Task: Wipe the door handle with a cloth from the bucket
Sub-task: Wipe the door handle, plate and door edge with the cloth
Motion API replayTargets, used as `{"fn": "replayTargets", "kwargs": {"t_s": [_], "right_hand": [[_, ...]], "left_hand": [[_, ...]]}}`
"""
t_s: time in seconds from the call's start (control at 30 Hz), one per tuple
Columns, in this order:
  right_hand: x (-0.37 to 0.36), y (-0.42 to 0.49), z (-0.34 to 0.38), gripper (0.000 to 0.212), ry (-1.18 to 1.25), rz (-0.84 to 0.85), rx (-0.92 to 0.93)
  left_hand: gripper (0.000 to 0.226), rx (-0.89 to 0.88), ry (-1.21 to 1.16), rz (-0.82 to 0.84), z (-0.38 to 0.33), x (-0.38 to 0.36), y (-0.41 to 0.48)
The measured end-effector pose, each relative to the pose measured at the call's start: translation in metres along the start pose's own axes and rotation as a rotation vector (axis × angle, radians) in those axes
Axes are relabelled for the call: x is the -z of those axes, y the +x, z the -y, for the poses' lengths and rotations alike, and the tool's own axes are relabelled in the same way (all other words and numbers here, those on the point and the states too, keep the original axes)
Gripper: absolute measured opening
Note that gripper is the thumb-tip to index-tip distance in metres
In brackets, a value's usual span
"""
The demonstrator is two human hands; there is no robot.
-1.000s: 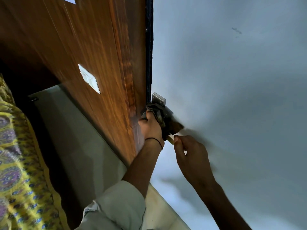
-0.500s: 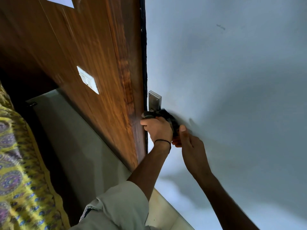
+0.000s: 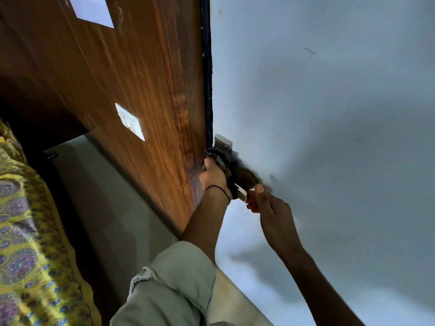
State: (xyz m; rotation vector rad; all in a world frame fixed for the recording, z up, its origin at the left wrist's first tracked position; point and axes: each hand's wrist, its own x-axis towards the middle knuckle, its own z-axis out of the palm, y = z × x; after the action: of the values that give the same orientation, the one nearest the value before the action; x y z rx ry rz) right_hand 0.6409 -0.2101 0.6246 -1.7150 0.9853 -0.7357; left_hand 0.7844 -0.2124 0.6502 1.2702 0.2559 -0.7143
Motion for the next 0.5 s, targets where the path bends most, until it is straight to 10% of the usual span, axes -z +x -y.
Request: {"fn": "replayTargets", "kwargs": {"t_s": [0.5], "right_hand": [[0.009,-0.010,0.006,0.062,-0.050,0.049,0.013]], "left_hand": [[0.033,-0.133,0.208,0.097,0.050,0.005,-0.041]]}}
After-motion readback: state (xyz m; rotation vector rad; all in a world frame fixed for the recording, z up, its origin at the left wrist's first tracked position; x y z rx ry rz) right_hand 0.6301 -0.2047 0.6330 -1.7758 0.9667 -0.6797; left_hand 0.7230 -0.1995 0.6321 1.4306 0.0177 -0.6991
